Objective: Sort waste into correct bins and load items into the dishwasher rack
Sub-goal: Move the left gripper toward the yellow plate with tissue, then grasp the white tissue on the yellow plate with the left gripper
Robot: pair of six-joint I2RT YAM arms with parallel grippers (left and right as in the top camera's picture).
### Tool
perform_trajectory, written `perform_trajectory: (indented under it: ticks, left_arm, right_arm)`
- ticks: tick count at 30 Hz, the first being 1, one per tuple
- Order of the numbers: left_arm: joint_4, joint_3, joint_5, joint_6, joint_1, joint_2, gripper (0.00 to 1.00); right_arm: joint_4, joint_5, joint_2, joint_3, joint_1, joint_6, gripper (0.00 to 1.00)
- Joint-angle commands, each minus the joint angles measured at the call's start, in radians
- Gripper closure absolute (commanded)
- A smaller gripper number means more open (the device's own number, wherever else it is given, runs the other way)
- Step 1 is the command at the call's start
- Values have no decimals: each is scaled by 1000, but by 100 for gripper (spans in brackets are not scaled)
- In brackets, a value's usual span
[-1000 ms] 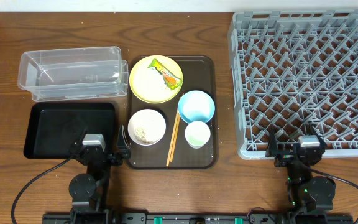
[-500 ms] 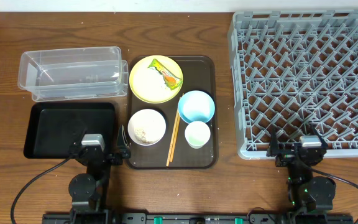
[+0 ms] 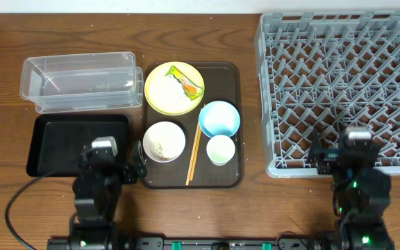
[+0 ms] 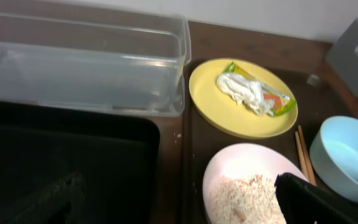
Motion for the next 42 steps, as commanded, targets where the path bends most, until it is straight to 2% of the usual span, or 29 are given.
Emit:
perform_trajectory:
  ticks: [1, 9, 15, 30, 34, 42]
  left_arm:
    - [-52, 137, 17, -9, -3, 133, 0]
    - [-307, 469, 18, -9, -3, 456, 0]
    - [-483, 628, 18, -9, -3, 577, 0]
    - [-530, 632, 19, -9, -3, 585, 0]
    - [-482, 633, 96, -8, -3, 591, 0]
    - [-490, 788, 95, -9, -17, 756, 2]
  right_arm:
    - [-59, 5, 133, 120, 2, 16, 1]
    - [-294, -44, 425, 352, 2, 16, 1]
    - [-337, -55, 518, 406, 2, 16, 1]
    - [-334, -58, 508, 405, 2, 16, 1]
    - [-334, -58, 508, 406, 2, 16, 1]
    - [-334, -58, 508, 405, 2, 16, 1]
